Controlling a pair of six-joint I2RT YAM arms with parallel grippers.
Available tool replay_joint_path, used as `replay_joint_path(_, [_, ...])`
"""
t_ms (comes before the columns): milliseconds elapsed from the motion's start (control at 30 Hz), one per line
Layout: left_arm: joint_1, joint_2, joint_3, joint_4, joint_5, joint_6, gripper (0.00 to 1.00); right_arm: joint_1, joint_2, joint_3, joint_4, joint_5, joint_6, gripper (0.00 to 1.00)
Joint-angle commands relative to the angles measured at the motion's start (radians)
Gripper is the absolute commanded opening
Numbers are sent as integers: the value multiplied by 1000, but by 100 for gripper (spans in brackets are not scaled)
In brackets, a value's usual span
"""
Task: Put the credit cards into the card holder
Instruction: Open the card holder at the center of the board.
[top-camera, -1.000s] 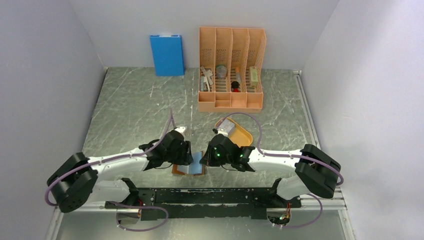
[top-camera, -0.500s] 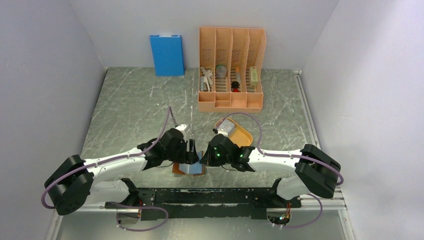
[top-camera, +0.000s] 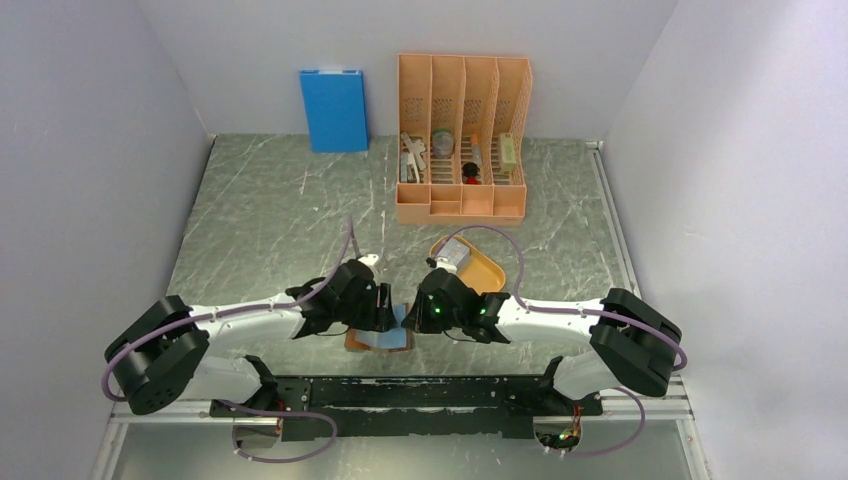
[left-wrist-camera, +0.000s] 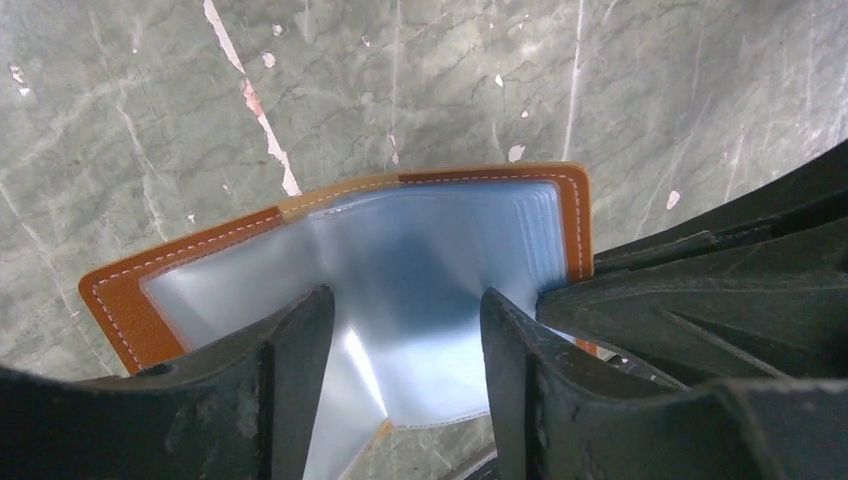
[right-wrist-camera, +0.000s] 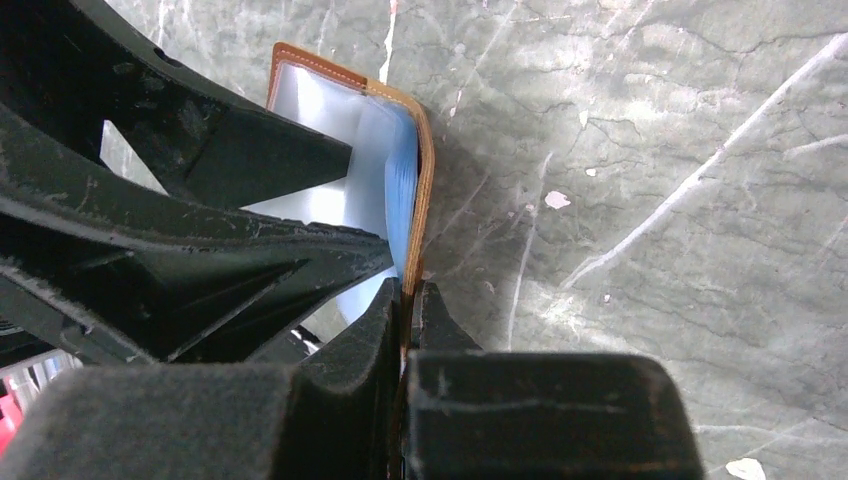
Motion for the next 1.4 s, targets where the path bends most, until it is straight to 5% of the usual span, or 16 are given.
replay_joint_path(0, [-12,48,-25,17,-20,23,57,3,3,7,18,6,-4,0])
replay_joint_path(533, [-12,81,-52,-29,-122,18,5,4,-38,-9,-44,55,-11,0])
replay_joint_path(600, [-12,80,-56,-32,-133,14,5,2,-49,-6,-80,70,-17,0])
replay_joint_path(733, [-12,82,-66,-32,-147,9,5,4,-86,-2,-146,105,-28,27])
replay_joint_path(867, [-12,89,-70,-26,-147,7,5,3,-142,8,-209,135,-43,36])
replay_joint_path(1133, [-12,86,-73,-19,-142,3,5,29,-199,100,-238,91,-121,33])
replay_joint_path(1367, [-12,84,-69,-24,-147,0,5,38,-40,170,-113,-5,-117,20])
